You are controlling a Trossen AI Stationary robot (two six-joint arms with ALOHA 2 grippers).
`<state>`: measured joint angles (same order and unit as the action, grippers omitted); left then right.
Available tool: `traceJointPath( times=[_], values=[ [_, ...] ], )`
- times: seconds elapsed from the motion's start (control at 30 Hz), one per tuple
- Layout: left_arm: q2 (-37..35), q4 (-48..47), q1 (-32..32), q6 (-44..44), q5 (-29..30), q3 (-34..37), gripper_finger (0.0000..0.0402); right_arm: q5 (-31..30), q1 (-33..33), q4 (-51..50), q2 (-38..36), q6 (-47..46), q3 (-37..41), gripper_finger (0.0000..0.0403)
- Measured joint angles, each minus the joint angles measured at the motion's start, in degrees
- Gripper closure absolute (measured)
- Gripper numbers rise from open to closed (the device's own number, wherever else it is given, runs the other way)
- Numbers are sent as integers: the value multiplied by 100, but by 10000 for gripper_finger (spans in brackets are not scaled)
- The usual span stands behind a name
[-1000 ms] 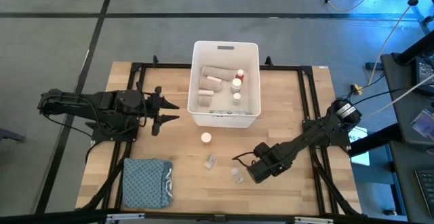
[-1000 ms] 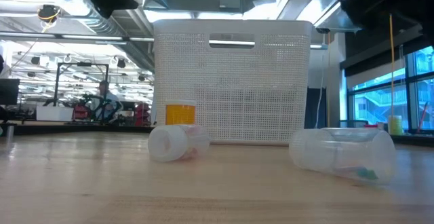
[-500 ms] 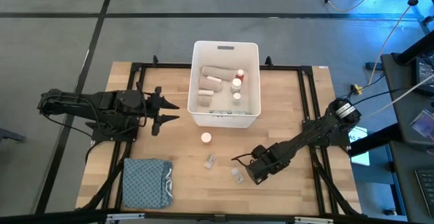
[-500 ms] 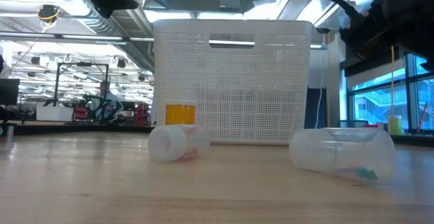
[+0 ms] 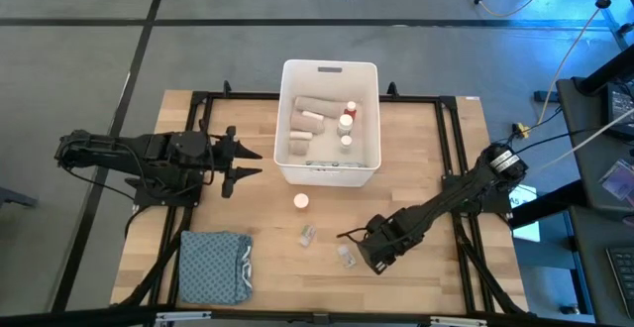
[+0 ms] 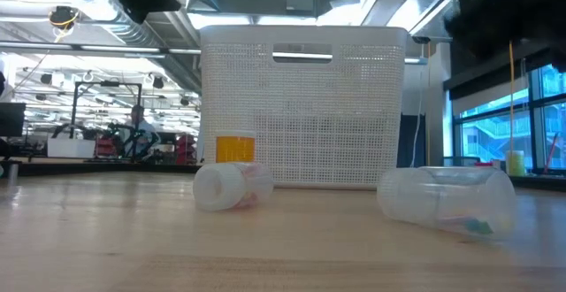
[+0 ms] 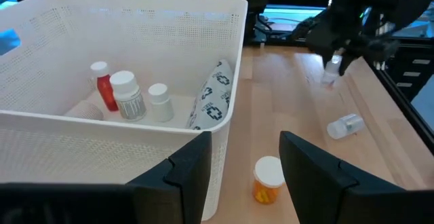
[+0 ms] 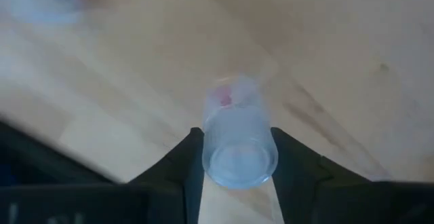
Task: Pick & place medical supplies in basket/bin
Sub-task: Put the right transparent pill bottle into the white bin
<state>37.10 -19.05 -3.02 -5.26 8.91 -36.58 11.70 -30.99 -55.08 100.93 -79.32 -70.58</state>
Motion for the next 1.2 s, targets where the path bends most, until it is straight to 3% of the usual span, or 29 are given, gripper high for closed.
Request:
traceJointPath(
  times=[0.2, 0.5, 0.7, 0.9, 1.2],
  values=[
    [0, 0, 1, -97, 0, 0, 235, -546, 132, -1305, -72, 634, -1136, 270],
    [2, -7, 2, -160, -2, 0, 235, -1921, 623, -3505, -83, 1764, -3529, 269],
    [0, -109, 2, -165, -1, 0, 235, -2660, 1407, -3380, -71, 3661, -4895, 269],
    [0, -365, 2, -398, 0, -2, 235, -2697, 2680, -3030, -18, 5425, -5468, 269],
    [0, -602, 1, -756, -2, -2, 235, -1710, 4469, -2247, 588, 7231, -5485, 267]
  ],
)
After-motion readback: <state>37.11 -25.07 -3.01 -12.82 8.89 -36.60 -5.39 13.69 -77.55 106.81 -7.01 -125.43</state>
